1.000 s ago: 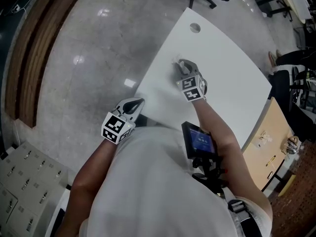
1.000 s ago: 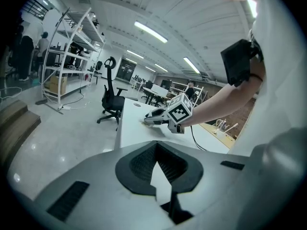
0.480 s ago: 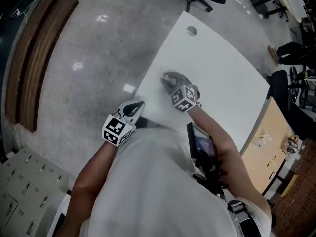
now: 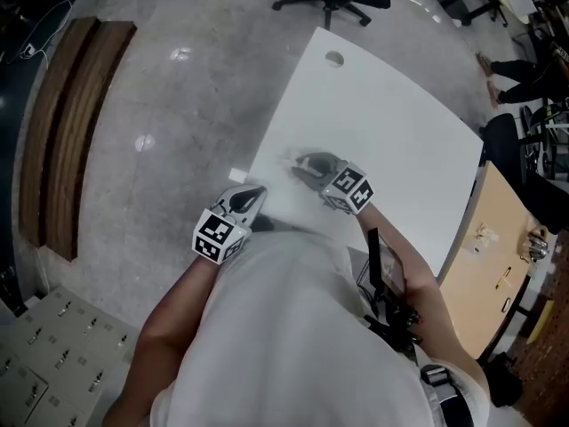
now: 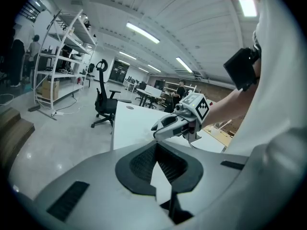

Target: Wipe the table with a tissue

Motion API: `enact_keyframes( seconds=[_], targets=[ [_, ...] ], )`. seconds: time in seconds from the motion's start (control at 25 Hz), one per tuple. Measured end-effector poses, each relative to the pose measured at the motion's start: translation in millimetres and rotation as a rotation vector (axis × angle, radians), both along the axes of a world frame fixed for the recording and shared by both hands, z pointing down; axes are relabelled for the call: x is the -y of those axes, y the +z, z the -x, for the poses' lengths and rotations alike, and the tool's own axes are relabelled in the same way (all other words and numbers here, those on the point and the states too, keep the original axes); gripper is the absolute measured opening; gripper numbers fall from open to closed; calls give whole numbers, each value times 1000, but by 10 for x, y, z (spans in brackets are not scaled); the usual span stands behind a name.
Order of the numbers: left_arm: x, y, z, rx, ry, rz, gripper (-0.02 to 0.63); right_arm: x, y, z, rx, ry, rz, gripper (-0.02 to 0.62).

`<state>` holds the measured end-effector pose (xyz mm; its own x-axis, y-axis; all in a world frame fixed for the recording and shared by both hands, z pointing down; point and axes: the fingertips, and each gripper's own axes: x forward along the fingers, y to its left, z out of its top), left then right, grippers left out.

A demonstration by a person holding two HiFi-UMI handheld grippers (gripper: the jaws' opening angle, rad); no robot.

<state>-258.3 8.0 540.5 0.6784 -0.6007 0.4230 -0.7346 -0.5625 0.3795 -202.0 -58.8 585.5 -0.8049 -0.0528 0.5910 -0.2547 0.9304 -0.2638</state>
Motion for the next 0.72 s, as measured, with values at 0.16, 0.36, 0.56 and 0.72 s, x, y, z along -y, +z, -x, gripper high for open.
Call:
enact_keyframes(
  seconds=[0.16,0.36,0.56,0.72],
  targets=[
    [-3,-24,-94,5,39,-5,3,533,35,-437,-71,269,-68,77],
    [50,-81,-153,24,25,-20,3,1132,171,-678,-186,380,-177,77],
    [-82,-36,68,42,-45,13,3,1465,268,-441,-232,343,-264,77],
    [-179,41,306,48,-116,47,3,1503,369,-298,-303,254,-428,77]
  ],
)
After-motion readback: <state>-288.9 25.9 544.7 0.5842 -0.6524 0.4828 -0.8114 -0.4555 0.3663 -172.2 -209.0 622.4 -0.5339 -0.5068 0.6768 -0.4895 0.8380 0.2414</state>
